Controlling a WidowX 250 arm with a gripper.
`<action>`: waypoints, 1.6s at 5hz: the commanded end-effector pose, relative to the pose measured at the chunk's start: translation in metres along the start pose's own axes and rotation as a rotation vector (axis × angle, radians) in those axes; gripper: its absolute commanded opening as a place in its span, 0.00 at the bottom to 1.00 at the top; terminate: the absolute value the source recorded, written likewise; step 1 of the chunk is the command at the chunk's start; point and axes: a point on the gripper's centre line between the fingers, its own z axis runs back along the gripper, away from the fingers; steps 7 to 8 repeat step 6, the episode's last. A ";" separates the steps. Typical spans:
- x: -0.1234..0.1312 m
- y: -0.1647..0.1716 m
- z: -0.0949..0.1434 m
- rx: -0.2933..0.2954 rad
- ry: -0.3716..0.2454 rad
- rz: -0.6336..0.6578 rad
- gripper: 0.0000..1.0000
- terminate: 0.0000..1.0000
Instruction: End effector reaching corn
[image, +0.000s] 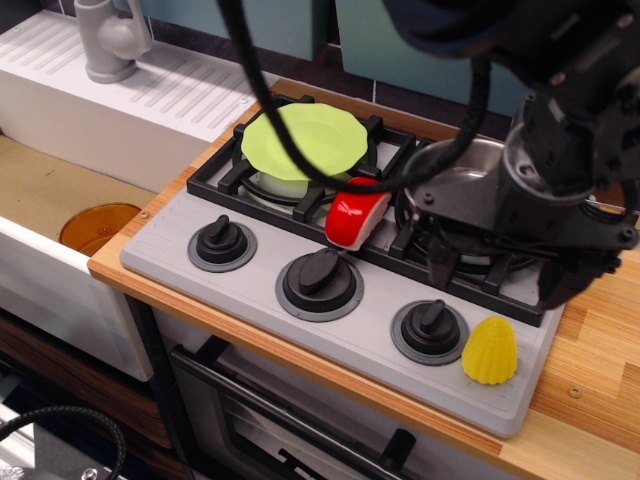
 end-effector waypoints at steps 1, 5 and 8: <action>-0.013 -0.012 -0.008 -0.017 -0.047 0.011 1.00 0.00; -0.016 -0.002 -0.037 -0.024 -0.100 -0.035 1.00 0.00; -0.016 -0.002 -0.037 -0.024 -0.100 -0.035 1.00 1.00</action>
